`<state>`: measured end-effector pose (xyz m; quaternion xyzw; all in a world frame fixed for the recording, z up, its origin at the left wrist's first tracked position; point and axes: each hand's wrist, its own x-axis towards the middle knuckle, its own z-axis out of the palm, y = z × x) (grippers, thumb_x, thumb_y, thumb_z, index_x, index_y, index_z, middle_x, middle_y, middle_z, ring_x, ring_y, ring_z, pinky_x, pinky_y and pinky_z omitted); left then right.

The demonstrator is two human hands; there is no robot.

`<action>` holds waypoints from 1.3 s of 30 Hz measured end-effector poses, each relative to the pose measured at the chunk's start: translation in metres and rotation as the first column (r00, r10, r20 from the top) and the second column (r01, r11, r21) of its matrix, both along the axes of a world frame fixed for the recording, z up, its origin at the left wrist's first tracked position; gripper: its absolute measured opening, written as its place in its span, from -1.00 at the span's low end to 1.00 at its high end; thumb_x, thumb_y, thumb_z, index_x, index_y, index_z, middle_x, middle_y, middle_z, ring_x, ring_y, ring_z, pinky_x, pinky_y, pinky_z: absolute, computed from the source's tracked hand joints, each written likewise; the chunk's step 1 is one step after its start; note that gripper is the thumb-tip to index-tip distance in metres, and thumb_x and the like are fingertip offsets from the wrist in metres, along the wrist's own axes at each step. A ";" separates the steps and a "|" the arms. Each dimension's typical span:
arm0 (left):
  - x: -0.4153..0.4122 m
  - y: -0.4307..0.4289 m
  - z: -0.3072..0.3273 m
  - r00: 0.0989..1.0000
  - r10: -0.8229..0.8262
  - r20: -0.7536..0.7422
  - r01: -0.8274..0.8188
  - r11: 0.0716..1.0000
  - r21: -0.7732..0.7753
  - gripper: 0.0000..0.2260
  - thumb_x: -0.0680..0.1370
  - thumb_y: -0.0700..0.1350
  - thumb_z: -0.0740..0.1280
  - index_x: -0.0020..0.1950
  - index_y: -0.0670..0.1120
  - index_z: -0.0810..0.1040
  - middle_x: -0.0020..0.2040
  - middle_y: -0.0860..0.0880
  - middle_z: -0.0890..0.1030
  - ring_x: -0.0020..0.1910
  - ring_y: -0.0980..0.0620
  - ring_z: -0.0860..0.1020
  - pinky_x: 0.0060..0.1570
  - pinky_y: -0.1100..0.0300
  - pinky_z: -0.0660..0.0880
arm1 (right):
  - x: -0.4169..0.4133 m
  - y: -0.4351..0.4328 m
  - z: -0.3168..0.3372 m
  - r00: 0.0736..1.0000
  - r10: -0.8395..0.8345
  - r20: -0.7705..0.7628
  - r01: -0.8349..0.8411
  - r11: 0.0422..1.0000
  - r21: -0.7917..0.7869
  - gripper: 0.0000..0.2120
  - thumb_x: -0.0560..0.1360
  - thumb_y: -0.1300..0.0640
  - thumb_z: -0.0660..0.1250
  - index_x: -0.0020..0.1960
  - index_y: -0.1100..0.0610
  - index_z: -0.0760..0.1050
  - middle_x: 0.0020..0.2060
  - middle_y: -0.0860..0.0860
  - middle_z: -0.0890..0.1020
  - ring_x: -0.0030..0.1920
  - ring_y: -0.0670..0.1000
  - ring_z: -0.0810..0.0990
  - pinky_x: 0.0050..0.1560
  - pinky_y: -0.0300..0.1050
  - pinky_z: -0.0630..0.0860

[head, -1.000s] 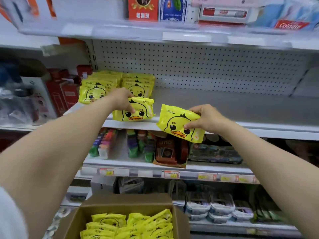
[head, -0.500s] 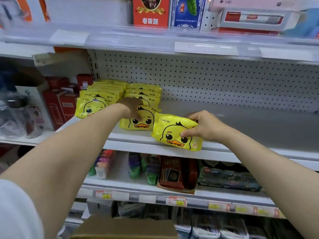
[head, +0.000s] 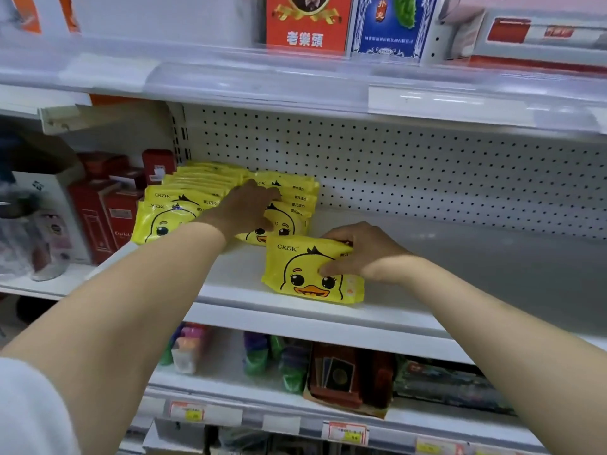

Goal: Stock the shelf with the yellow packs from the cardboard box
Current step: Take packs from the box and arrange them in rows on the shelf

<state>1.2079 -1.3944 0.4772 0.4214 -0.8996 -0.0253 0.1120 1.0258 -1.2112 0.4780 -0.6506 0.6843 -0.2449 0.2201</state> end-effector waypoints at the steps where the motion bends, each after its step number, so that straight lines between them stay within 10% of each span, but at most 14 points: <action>1: -0.001 -0.003 0.000 1.000 -0.007 0.004 0.007 1.000 -0.007 -0.40 0.36 0.02 0.53 0.36 0.11 0.40 0.16 -0.11 0.44 0.14 -0.19 0.45 0.09 -0.01 0.46 | 0.002 -0.005 -0.001 1.000 0.005 0.004 -0.005 1.000 0.001 -0.65 0.34 0.07 0.58 0.06 -0.17 0.60 -0.10 -0.24 0.65 -0.05 -0.15 0.64 -0.02 -0.24 0.55; 11: 0.046 -0.027 0.023 0.948 0.022 -0.318 -0.057 0.993 -0.100 -0.58 0.52 0.04 0.42 0.32 -0.08 0.46 0.23 -0.12 0.53 0.23 -0.16 0.46 0.17 0.00 0.43 | 0.040 -0.069 -0.008 0.999 0.053 0.006 -0.053 0.998 -0.045 -0.58 0.34 0.04 0.58 0.18 -0.04 0.62 0.02 -0.15 0.64 0.03 -0.13 0.60 -0.08 -0.37 0.49; 22: 0.097 -0.007 0.012 0.938 0.141 -0.316 -0.162 0.986 -0.042 -0.53 0.52 0.16 0.37 0.32 -0.06 0.45 0.30 -0.11 0.52 0.32 -0.16 0.41 0.25 -0.08 0.42 | 0.075 -0.086 0.002 0.940 -0.174 -0.294 0.108 0.968 -0.227 -0.31 0.36 -0.06 0.52 0.44 -0.07 0.39 0.38 0.03 0.46 0.35 0.09 0.43 0.27 -0.01 0.46; 39: 0.156 0.175 -0.024 0.980 0.106 -0.171 -0.075 0.981 0.178 -0.27 0.35 0.01 0.57 0.44 -0.04 0.34 0.39 -0.18 0.31 0.36 -0.20 0.33 0.33 -0.06 0.37 | 0.154 0.083 -0.015 0.835 -0.155 -0.529 0.119 0.988 -0.101 -0.29 0.41 0.01 0.52 0.48 -0.01 0.31 0.36 0.09 0.47 0.33 0.17 0.42 0.17 0.07 0.50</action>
